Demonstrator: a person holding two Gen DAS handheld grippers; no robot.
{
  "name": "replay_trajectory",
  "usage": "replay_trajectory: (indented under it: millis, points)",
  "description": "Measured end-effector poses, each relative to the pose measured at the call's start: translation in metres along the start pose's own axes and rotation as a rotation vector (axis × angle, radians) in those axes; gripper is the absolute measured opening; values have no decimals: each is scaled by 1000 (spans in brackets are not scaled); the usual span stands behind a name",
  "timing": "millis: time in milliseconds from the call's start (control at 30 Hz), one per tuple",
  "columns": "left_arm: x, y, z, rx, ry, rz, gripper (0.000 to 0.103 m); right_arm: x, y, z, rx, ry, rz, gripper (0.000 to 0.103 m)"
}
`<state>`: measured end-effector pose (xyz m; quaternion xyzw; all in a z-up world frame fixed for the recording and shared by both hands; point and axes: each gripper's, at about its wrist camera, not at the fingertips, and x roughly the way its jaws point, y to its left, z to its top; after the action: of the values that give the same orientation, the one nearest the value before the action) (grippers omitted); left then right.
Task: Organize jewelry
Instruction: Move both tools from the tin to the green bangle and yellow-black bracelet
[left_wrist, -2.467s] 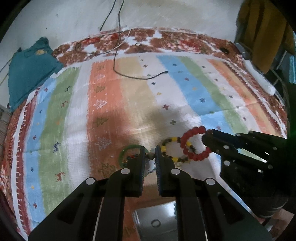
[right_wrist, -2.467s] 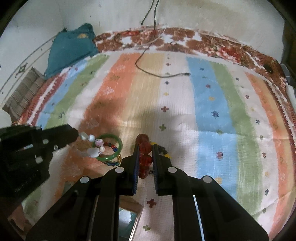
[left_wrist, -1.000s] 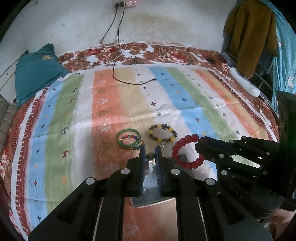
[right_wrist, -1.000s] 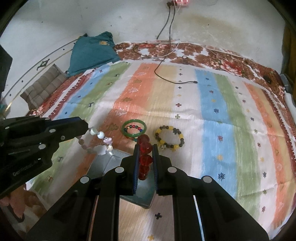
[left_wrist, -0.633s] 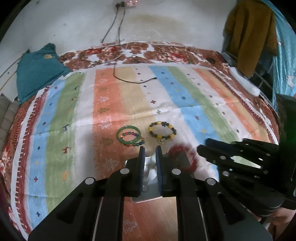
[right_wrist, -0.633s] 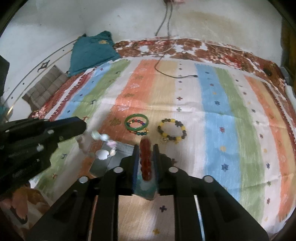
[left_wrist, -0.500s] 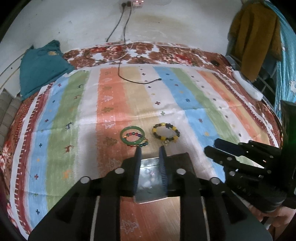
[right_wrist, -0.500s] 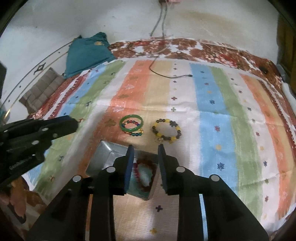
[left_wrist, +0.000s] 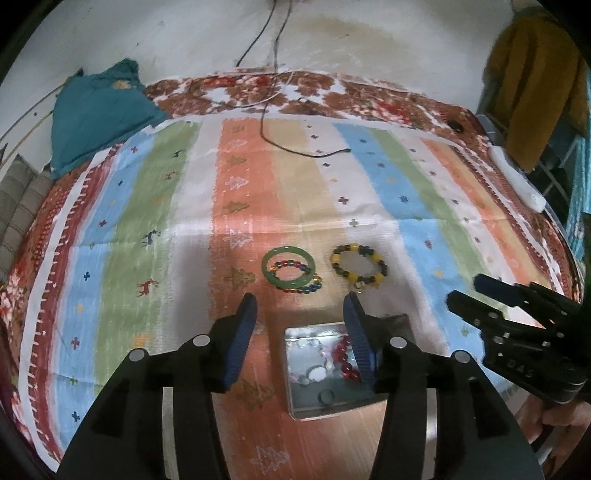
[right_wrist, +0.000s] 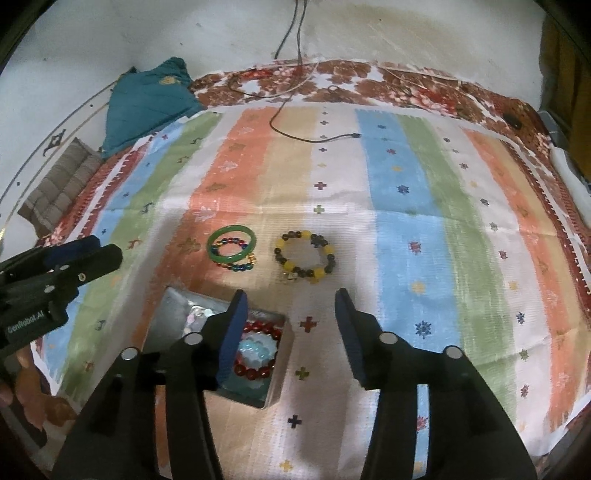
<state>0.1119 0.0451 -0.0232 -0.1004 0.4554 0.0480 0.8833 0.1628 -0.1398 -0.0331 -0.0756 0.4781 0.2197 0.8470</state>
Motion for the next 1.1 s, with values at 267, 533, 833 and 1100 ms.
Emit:
replay_trajectory:
  millis: [267,533,833,1100]
  points:
    - [28,12,13,-34,47,60,59,24,-14,14,19,54,-36,67]
    - [48,17,21,-37,82,98,64,37,-11,22,-6,72,-53,71]
    - [71,23,29,-28,112,128,69,59,-17,29,-22,118,-89,72]
    - [91,20,31,-5,147,151,71,78,-24,35,1,151,-112,72]
